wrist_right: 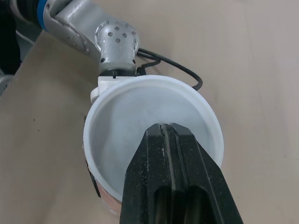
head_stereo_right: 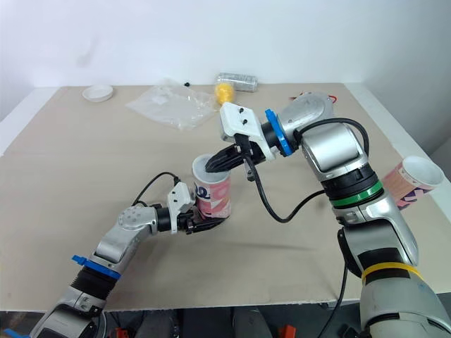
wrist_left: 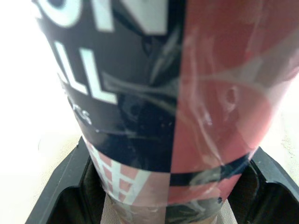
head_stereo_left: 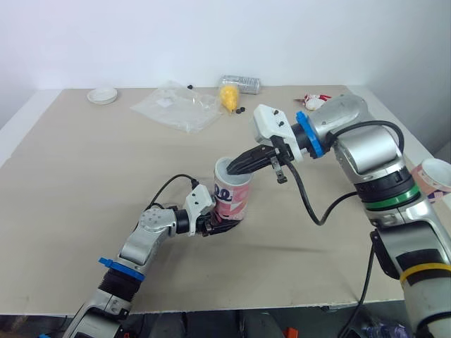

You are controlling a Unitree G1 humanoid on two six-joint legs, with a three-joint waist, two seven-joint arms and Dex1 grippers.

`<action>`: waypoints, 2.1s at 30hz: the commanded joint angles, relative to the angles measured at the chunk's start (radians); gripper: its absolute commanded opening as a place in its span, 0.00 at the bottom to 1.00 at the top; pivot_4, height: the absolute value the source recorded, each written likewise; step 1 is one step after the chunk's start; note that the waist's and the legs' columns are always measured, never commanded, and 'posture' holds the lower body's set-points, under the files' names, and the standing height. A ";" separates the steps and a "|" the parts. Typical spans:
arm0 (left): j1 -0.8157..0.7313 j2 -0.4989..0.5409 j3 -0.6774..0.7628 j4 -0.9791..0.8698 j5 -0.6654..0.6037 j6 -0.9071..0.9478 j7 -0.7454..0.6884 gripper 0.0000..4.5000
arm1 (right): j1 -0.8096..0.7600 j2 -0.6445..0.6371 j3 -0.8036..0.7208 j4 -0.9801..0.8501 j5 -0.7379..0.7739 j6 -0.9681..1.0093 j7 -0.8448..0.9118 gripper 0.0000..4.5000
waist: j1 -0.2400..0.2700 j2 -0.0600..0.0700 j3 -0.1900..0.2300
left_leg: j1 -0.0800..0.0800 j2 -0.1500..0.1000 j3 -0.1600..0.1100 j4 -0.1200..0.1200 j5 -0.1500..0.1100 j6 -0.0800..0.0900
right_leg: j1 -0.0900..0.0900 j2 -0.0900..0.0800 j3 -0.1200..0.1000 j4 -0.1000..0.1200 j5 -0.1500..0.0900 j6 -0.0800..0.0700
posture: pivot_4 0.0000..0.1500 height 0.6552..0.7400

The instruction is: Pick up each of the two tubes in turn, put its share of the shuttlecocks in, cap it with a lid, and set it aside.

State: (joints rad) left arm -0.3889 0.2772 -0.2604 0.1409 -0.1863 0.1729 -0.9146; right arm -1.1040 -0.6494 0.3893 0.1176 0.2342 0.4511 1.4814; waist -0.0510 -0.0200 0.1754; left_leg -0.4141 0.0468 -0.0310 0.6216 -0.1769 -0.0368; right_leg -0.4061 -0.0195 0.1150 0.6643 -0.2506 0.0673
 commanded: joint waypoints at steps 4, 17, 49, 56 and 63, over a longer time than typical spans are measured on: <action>0.024 0.012 -0.009 0.059 0.025 0.038 0.018 0.66 | 0.000 0.024 0.062 -0.013 -0.046 0.007 0.044 0.01 | 0.000 0.000 -0.001 | 0.000 0.000 0.000 0.000 0.000 0.000 | 0.000 0.000 0.000 0.000 0.000 0.000 | 1.00 1.00; 0.018 0.007 -0.004 0.072 0.025 0.033 0.022 0.66 | -0.048 0.049 0.154 0.040 -0.160 0.091 0.086 0.01 | -0.003 0.001 -0.011 | 0.007 0.000 0.000 -0.002 -0.001 -0.001 | 0.000 -0.001 0.000 0.000 0.000 -0.002 | 1.00 1.00; 0.013 0.013 0.028 0.051 -0.011 0.001 0.011 0.74 | 0.281 -0.009 -0.500 -0.042 0.206 0.093 -0.168 0.21 | 0.001 -0.005 -0.019 | -0.002 -0.001 -0.001 -0.004 -0.002 -0.002 | -0.003 -0.002 -0.003 -0.002 -0.003 -0.003 | 1.00 1.00; 0.011 0.024 0.033 0.037 -0.016 -0.055 -0.019 1.00 | 0.637 0.004 -0.510 -0.199 0.202 -0.042 -0.256 0.91 | -0.005 0.004 -0.012 | -0.006 0.000 -0.002 -0.006 -0.002 -0.003 | -0.004 0.000 -0.001 -0.004 -0.003 0.004 | 1.00 1.00; -0.004 0.043 0.043 0.047 -0.024 -0.092 -0.057 1.00 | 0.733 0.017 -0.447 -0.133 0.169 -0.173 -0.232 0.99 | -0.006 0.003 -0.010 | -0.006 0.000 -0.004 -0.005 -0.002 -0.003 | -0.004 0.001 -0.001 -0.006 -0.005 0.000 | 1.00 1.00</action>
State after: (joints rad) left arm -0.3920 0.3044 -0.2331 0.1779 -0.2064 0.0875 -0.9619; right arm -0.3652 -0.6330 -0.0613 -0.0182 0.4060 0.3175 1.2405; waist -0.0565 -0.0173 0.1657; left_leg -0.4203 0.0465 -0.0345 0.6163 -0.1794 -0.0394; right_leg -0.4097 -0.0182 0.1140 0.6581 -0.2550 0.0675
